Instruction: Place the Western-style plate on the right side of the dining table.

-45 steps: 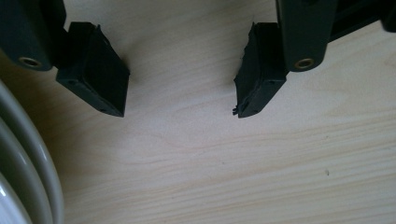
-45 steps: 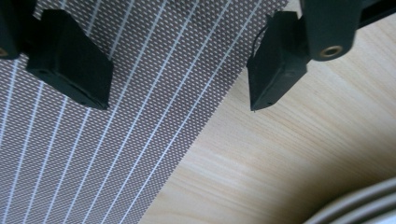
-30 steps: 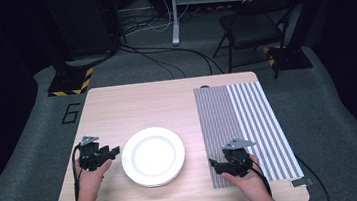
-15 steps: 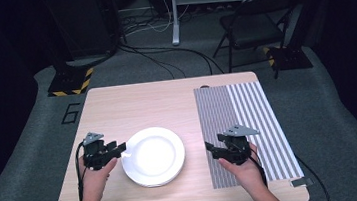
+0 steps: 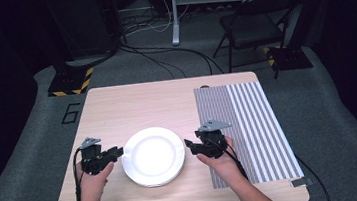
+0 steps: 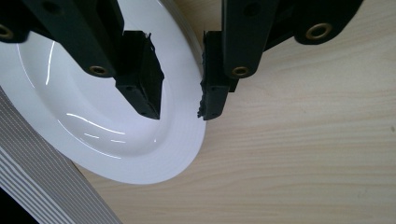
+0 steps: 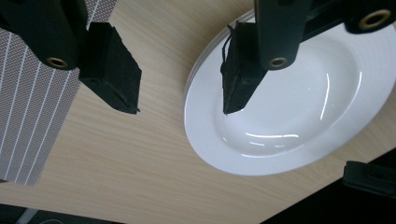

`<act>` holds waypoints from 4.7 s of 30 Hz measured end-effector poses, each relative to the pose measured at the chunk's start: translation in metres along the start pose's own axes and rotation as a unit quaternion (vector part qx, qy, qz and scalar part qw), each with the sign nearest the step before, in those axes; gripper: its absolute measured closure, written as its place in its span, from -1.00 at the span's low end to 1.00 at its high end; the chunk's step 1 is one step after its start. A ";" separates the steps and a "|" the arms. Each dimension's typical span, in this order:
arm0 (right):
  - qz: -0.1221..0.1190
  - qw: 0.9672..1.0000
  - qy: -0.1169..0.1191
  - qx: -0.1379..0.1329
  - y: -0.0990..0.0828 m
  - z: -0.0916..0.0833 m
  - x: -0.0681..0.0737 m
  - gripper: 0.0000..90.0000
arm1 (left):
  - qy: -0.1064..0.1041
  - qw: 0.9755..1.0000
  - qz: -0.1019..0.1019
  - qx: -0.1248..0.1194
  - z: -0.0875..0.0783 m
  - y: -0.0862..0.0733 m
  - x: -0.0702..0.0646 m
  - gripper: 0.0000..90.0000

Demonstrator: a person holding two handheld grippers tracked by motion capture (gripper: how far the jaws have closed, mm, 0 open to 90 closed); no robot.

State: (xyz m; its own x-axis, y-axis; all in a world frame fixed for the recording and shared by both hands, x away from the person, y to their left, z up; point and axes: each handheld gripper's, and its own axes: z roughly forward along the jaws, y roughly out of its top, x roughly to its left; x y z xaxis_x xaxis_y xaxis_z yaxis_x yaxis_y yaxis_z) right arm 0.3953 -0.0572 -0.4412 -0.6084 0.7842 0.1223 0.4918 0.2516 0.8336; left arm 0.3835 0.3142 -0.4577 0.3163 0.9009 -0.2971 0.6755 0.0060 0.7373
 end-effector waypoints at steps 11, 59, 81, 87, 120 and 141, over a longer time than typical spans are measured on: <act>0.021 1.000 0.002 0.017 -0.012 0.007 -0.005 -0.01 | 0.000 0.999 -0.026 0.021 0.011 -0.005 0.008 0.71; 0.102 0.993 0.032 0.045 -0.018 0.045 0.019 0.01 | -0.007 0.999 -0.021 0.034 0.020 -0.014 0.002 0.90; 0.101 0.994 0.022 0.027 0.002 0.026 -0.002 0.18 | -0.040 0.998 -0.012 0.052 0.038 -0.018 -0.015 0.93; 0.097 0.994 0.027 0.041 0.001 0.024 -0.005 0.25 | -0.039 0.998 -0.015 0.049 0.038 -0.019 -0.016 0.91; 0.084 0.995 0.037 0.037 0.006 0.007 -0.015 0.54 | -0.067 0.995 -0.016 0.068 0.055 -0.024 -0.030 0.33; 0.149 0.987 0.045 0.026 -0.020 0.008 -0.023 0.47 | -0.067 0.996 -0.037 0.047 0.053 -0.030 -0.049 0.03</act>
State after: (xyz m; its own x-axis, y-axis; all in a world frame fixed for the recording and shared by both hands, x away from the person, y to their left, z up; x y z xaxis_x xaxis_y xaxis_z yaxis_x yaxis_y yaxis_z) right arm 0.4044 -0.0757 -0.4651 -0.4841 0.7742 0.4077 0.6870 0.0478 0.7251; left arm 0.3831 0.2466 -0.4979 0.3450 0.8333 -0.4320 0.7574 0.0247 0.6524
